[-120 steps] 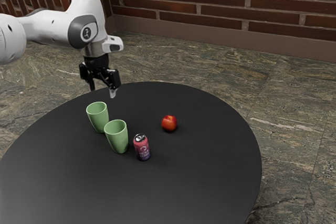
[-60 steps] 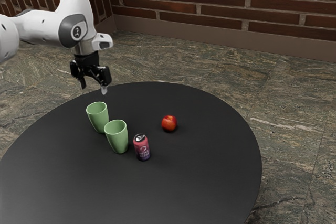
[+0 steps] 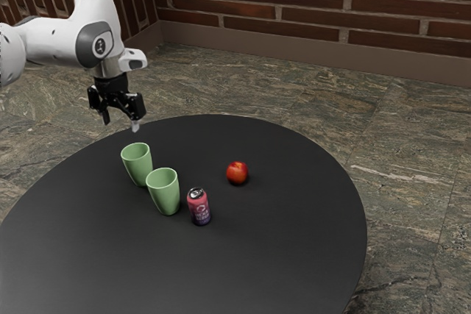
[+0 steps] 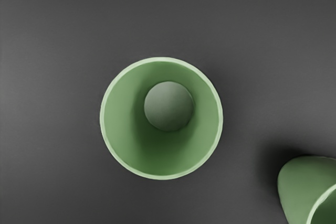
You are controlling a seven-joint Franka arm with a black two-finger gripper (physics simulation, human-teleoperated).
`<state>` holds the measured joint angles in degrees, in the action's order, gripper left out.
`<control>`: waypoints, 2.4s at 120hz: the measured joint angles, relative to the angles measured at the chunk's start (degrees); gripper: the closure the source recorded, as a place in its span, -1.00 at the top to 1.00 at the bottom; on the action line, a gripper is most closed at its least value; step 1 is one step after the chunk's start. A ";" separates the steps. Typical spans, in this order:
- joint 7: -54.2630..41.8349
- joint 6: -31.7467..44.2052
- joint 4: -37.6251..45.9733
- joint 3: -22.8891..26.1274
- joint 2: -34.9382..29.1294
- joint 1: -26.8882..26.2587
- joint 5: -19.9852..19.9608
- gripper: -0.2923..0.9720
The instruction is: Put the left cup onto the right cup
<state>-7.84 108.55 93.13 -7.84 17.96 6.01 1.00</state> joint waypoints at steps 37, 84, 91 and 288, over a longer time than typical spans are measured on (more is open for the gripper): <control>-5.47 1.00 -1.86 0.02 2.32 1.94 -0.05 0.50; -14.20 2.51 -7.48 0.10 7.30 2.48 -0.48 0.50; -15.26 2.56 -7.99 0.16 7.87 2.56 -0.51 0.50; -25.39 8.47 -4.97 0.28 12.47 3.61 -1.96 0.50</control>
<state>-33.23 117.02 88.16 -7.56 30.43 9.61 -0.96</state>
